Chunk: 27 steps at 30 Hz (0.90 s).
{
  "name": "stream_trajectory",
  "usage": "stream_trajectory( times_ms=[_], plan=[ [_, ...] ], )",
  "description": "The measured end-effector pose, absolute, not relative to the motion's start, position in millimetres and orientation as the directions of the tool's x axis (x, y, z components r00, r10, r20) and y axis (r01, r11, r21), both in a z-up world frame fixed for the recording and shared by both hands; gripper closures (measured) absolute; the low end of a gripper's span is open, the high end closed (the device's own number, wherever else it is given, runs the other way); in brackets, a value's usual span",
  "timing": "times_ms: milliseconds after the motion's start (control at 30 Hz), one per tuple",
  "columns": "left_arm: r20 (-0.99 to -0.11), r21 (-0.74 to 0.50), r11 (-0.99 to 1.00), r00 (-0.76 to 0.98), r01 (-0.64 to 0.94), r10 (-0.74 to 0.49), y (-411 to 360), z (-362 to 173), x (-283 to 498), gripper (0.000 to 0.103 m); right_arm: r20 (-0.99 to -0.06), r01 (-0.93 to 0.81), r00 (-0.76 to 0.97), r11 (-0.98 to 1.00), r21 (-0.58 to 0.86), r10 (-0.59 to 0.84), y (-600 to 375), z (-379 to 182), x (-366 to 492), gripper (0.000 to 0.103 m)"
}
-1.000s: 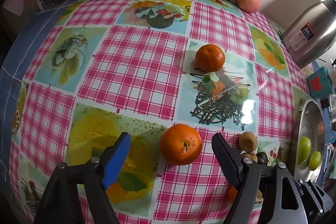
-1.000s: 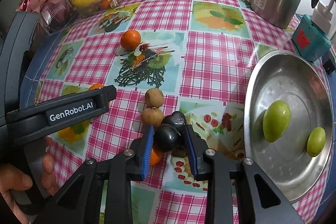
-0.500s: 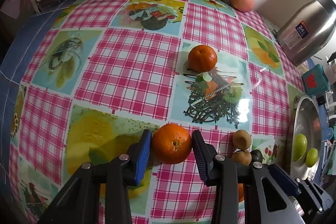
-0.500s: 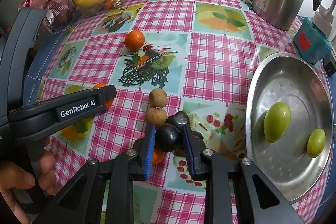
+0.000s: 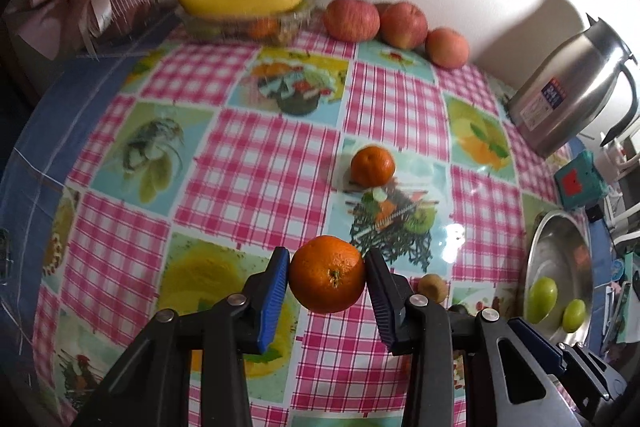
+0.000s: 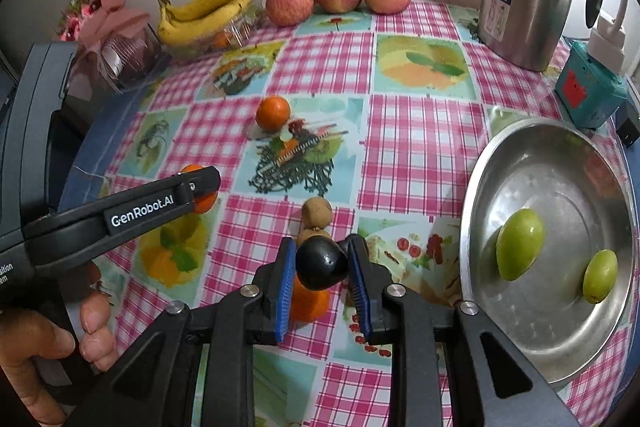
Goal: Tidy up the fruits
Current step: 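Carry the black plum over the steel bowl while the left tool carries the tangerine there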
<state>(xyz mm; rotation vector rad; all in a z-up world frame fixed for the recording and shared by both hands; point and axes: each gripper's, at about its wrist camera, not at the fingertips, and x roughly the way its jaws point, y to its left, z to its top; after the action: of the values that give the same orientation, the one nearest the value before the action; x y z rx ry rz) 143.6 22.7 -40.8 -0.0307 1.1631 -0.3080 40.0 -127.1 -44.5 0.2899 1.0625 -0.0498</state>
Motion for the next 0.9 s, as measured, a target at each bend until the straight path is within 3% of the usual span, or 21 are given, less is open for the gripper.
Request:
stream_trajectory(
  times_ms=[900],
  plan=[
    [-0.868, -0.071, 0.965, 0.462, 0.253, -0.185, 9, -12, 120, 0.061, -0.841, 0.313, 0.539, 0.915, 0.255, 0.05, -181, -24, 12, 0.075]
  ],
)
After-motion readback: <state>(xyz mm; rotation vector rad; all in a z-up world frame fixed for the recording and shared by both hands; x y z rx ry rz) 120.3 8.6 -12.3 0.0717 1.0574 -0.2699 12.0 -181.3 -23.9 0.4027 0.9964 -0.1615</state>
